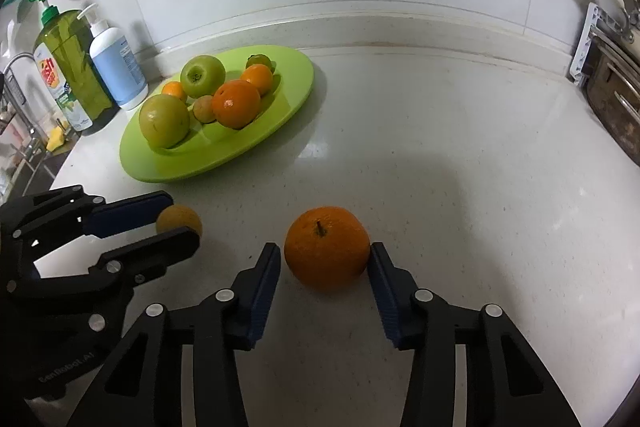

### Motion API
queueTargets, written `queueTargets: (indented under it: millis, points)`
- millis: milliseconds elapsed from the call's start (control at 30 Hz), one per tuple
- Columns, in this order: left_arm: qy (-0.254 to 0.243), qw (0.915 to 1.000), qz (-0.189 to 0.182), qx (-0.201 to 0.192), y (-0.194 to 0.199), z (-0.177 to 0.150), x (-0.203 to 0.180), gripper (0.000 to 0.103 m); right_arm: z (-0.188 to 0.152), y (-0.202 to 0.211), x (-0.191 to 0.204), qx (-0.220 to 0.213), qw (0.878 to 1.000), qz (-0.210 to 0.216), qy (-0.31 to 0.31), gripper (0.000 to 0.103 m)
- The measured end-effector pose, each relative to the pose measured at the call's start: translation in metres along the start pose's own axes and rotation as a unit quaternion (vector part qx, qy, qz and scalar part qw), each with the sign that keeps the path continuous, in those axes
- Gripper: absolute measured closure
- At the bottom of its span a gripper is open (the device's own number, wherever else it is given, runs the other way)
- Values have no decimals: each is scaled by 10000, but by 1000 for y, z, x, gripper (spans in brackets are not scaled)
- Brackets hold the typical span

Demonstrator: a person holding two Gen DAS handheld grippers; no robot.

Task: Organize fruits
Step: 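Grasp the other small brown fruit with the left tool while the right tool grasps the orange, then carry the brown fruit and orange in both tools over the green plate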

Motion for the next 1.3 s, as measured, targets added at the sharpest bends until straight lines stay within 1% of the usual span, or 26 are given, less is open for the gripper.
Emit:
queueTargets:
  millis: [267,500,733,1000,1167,1300]
  points:
    - [90,9999,-21,-84,8,-1,4,73,0,2,5,19,10000,69,-18,60]
    - [171,9997,-9,-169,23,-6,8,73,0,17,12,-76,9999,127,2,60]
    - [413,9986,152,-303,46,-10,24,73,7,36,26,-280,9993,203,155,60]
    - [561,9955,509,-578,73,-9,49,73,29,49,52,-573,9968,332,454,60]
    - [621,9939,642,-650,79,-3,64,73,48,51,69,-732,9944,415,645,60]
    - [614,9931,735,-685,78,9,81,73,64,46,77,-755,9934,499,704,60]
Point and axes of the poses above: each gripper's, at about its wrist camera, not at the fingertips, and y roughly against the way its jaws point, x to its left, z to its top, the point moved 1 cm from there along -y, roughly the way its jaws point, and after that the axes turned 5 degrees about x, right-handed, at the moved point
